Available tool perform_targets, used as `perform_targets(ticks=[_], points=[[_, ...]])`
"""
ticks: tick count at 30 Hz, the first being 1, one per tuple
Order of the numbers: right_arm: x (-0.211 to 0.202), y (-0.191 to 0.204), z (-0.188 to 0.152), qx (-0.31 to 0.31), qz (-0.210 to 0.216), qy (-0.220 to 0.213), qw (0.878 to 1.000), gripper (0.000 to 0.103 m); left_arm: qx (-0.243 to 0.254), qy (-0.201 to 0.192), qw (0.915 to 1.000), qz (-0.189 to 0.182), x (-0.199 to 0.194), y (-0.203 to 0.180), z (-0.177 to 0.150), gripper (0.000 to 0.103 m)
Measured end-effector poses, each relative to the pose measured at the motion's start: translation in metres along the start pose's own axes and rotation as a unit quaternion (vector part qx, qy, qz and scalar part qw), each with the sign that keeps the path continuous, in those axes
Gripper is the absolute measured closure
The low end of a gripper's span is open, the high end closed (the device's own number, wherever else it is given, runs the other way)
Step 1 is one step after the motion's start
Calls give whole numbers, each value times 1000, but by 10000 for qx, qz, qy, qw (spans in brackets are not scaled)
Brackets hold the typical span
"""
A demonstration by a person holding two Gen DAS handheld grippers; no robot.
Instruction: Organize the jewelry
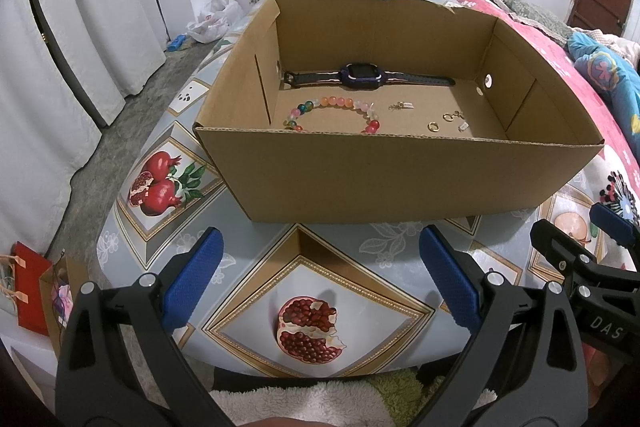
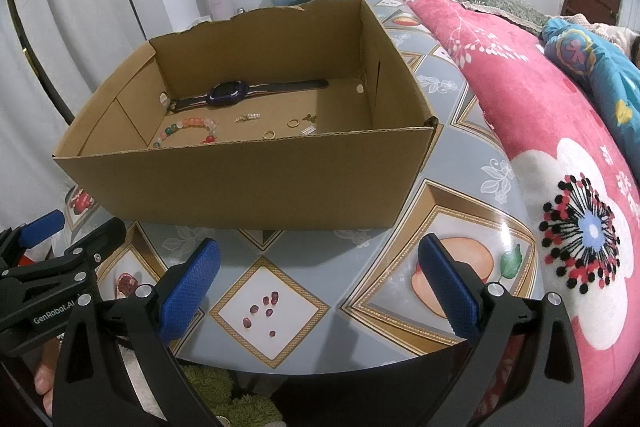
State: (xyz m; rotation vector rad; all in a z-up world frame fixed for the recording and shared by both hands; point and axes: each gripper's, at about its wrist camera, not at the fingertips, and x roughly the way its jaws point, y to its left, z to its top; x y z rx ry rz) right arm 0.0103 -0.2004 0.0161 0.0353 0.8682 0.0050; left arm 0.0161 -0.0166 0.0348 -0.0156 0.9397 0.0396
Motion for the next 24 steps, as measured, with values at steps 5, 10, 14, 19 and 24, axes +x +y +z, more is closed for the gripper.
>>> perform_targets(ticks=[5, 10, 14, 19, 24], points=[[2, 0, 0, 6, -1, 13, 10000, 7, 6, 11, 10000, 6, 1, 1, -1, 8], [1, 0, 0, 6, -2, 12, 10000, 7, 2, 14, 10000, 6, 0, 1, -2, 8], [1, 0, 0, 7, 3, 10, 10000, 7, 6, 14, 10000, 3, 0, 1, -1, 8], [2, -1, -1, 2, 0, 21, 10000, 7, 6, 41, 10000, -2, 0, 2, -3, 8], [2, -1, -1, 4, -1, 22, 10000, 7, -5, 50, 10000, 10, 1, 2, -2, 8]])
